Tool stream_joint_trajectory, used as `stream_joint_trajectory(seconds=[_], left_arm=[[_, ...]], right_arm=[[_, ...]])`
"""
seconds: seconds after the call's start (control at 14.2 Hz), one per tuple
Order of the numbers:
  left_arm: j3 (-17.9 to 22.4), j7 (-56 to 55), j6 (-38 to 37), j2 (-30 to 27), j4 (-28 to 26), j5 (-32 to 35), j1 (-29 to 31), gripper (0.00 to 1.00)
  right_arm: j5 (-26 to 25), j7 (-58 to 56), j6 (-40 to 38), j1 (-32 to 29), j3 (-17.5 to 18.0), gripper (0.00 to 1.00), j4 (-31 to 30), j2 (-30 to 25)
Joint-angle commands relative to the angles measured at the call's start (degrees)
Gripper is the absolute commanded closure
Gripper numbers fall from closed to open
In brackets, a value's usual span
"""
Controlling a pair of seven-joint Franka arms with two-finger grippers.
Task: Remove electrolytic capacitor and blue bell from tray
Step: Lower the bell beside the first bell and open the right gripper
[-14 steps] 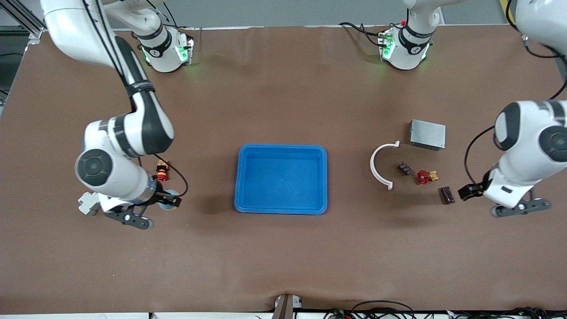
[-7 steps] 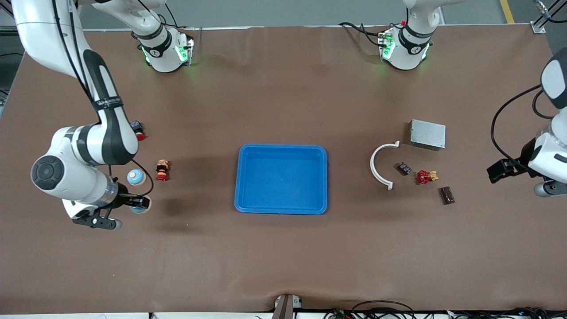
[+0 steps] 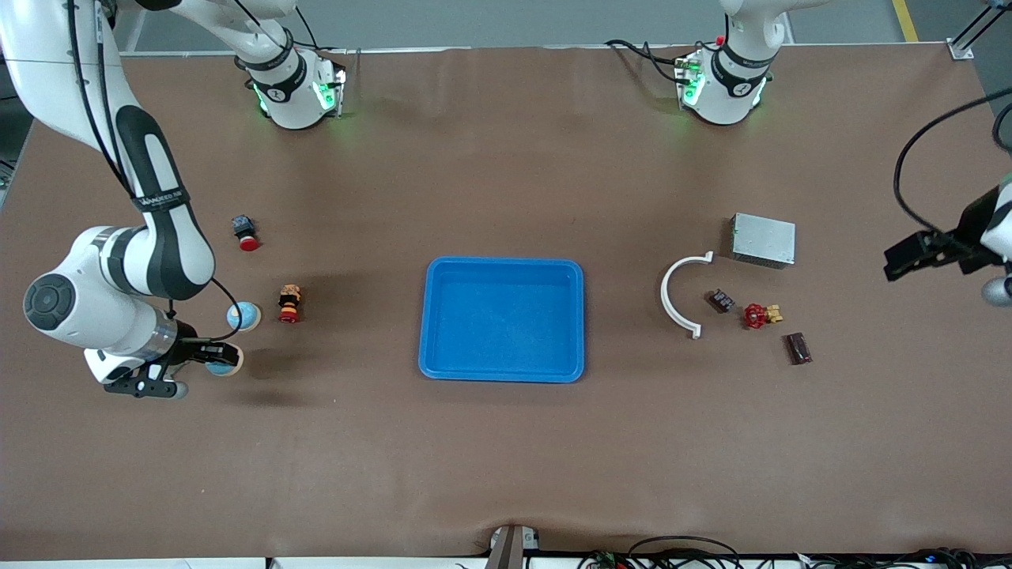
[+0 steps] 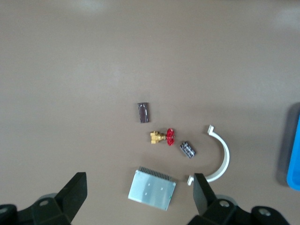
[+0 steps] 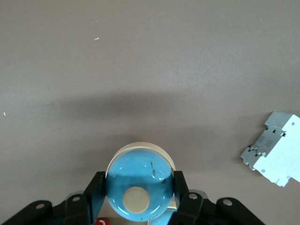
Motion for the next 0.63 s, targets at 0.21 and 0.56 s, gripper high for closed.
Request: stream_joint_trajectory(seconds=[0.21, 0.56], left_arm=[[-0.41, 1.45, -7.8, -6.7, -1.56, -4.22, 0.2, 0.0], [6.86, 0.13, -7.83, -13.55, -9.91, -5.29, -10.59, 0.0]], right_arm=[[1.61, -6.15, 6.22, -3.33, 1.08, 1.0, -5.29, -1.31], [1.61, -6.33, 9.04, -3.51, 1.08, 1.0, -5.47, 0.8]])
